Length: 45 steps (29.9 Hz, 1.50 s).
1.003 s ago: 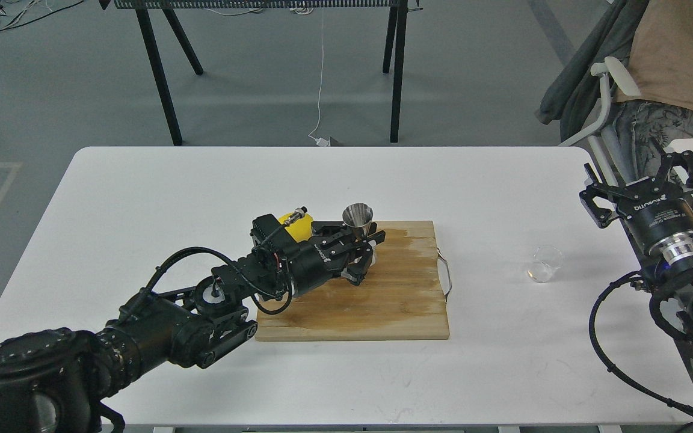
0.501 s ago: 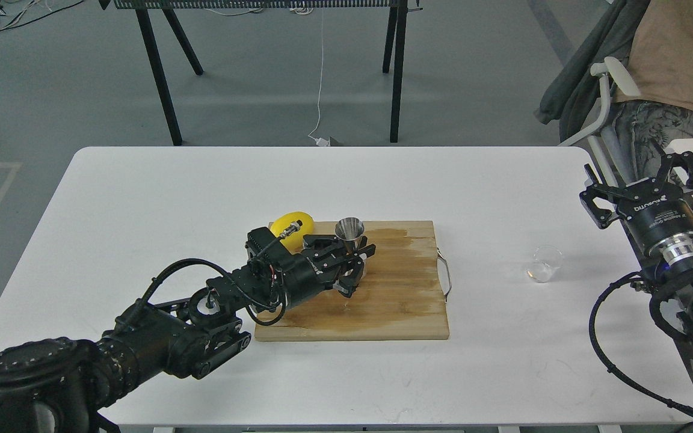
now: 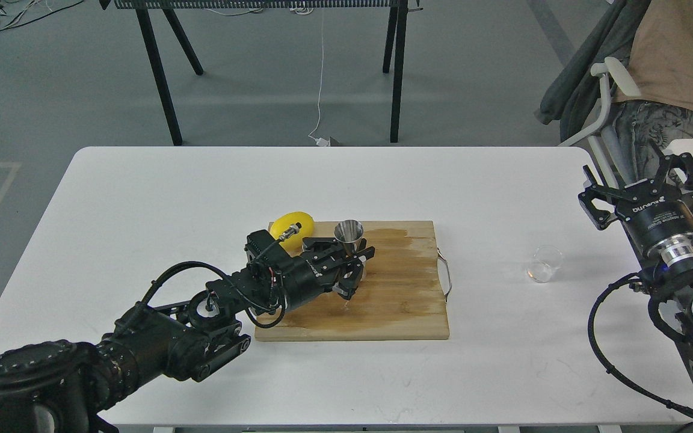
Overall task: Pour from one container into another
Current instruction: 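Hold the jigger above the board with the left gripper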
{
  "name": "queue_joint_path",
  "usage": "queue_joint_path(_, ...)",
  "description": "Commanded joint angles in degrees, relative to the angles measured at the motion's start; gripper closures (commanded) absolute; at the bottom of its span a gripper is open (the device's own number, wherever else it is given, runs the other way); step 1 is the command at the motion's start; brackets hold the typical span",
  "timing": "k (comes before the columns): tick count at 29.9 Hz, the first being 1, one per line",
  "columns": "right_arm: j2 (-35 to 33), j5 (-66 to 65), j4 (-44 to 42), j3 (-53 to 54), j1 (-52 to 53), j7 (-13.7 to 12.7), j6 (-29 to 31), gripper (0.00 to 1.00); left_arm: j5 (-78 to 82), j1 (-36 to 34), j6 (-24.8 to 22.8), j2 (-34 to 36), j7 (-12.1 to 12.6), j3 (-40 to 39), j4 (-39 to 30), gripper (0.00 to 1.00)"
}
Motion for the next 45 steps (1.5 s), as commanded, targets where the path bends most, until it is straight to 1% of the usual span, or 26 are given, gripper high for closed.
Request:
queue_joint_path(1, 0.0, 0.0, 0.0, 0.0, 0.0, 0.0, 0.0, 0.01, 0.1, 0.1, 0.0, 0.0, 0.0, 0.0, 0.0, 0.77)
queue_joint_path(13, 0.1, 0.0, 0.0, 0.0, -0.1, 0.0, 0.0, 0.01, 0.1, 0.7, 0.0, 0.0, 0.0, 0.1, 0.0, 0.75)
queue_joint_path(26, 0.2, 0.0, 0.0, 0.0, -0.1, 0.0, 0.0, 0.01, 0.1, 0.9, 0.0, 0.0, 0.0, 0.1, 0.0, 0.75)
queue_joint_path(36, 0.3, 0.0, 0.1, 0.0, -0.1, 0.0, 0.0, 0.01, 0.1, 0.9, 0.0, 0.0, 0.0, 0.1, 0.1, 0.72)
queue_joint_path(45, 0.3, 0.0, 0.1, 0.0, -0.1, 0.0, 0.0, 0.01, 0.1, 0.8, 0.0, 0.0, 0.0, 0.1, 0.1, 0.63)
